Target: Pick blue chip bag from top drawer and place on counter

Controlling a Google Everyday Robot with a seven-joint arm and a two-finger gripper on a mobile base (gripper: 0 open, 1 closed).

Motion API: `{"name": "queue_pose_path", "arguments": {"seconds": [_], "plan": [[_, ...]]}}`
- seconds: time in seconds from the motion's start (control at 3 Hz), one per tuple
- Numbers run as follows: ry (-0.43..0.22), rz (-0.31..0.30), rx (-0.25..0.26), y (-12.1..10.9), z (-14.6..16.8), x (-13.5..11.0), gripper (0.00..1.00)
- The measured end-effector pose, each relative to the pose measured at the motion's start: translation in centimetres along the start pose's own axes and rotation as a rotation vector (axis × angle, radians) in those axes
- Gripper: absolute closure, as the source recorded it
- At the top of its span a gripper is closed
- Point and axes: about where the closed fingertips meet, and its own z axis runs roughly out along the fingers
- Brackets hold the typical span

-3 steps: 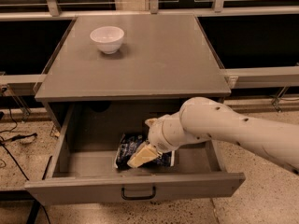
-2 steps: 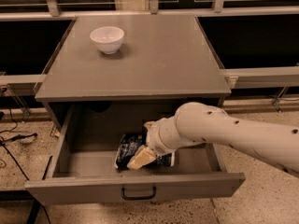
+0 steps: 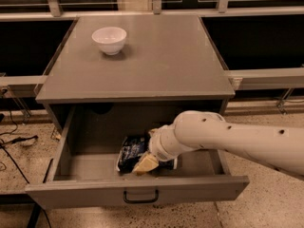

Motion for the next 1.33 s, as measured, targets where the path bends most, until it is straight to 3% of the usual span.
{"name": "queue_pose_path", "arguments": {"seconds": [0.33,1.33], "plan": [[0.027,0.013,0.001,-0.62,1.43,1.18,0.23],[0.028,0.013,0.001,-0.64,1.45,1.20,1.00]]}}
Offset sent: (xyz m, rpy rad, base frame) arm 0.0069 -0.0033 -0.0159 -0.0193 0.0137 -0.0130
